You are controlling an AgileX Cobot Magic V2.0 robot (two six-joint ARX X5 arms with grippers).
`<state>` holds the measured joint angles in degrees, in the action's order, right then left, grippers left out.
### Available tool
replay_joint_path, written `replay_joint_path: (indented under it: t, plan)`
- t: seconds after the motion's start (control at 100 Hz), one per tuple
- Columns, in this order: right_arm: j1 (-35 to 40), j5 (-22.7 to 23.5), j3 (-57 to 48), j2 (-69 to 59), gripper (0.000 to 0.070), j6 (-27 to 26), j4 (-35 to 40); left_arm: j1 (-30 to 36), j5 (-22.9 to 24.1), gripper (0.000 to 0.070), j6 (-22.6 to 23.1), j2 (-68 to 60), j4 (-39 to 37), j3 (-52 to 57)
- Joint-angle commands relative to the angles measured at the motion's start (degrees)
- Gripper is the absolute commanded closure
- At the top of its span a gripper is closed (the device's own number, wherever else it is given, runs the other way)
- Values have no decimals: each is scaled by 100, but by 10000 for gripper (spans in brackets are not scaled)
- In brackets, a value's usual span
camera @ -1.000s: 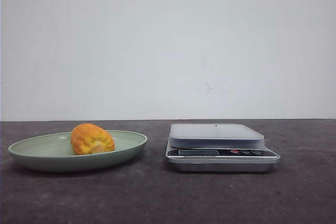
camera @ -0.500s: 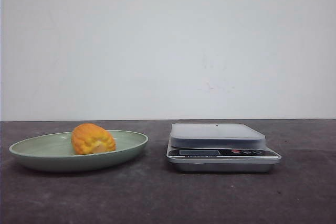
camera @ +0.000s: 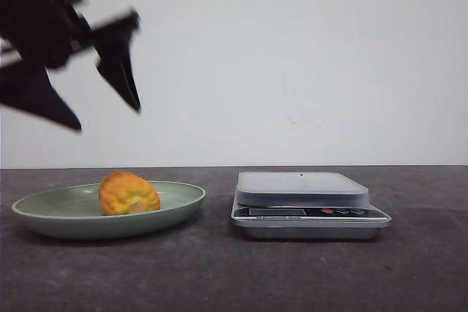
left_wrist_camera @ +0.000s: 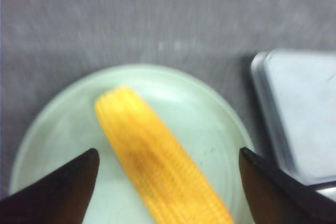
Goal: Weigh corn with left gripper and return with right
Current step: 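Reach the left gripper down and grasp the yellow corn cob on the plate, then carry the corn with the left gripper onto the scale and release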
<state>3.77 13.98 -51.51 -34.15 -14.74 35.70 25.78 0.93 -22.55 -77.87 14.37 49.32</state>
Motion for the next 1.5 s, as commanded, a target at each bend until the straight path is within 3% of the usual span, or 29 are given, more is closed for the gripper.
replay_joint_path:
  t: [0.0,0.48,0.59,0.64,0.69,0.83,1.14,1.49]
  plan:
    - [24,76,-92,-20,133,85,-46,107,96,184,-138,-247,-72,46]
    - [24,125,-92,-17,134,85,-44,612,352,201,-437,-1252,-205,46]
    - [24,120,-92,-15,134,85,-2,715,479,392,-422,-1255,-262,48]
    - [24,116,-92,-15,134,92,35,739,492,524,-376,-1235,-295,50]
    - [24,109,-92,-17,134,131,61,741,520,700,-372,-1185,-289,52]
    - [24,103,-92,-17,135,173,98,809,772,690,-361,-848,-282,68]
    - [24,107,-92,-17,135,173,170,1401,697,688,116,-57,227,1095]
    - [24,105,-92,-17,135,170,164,2164,695,688,229,-2251,863,3580]
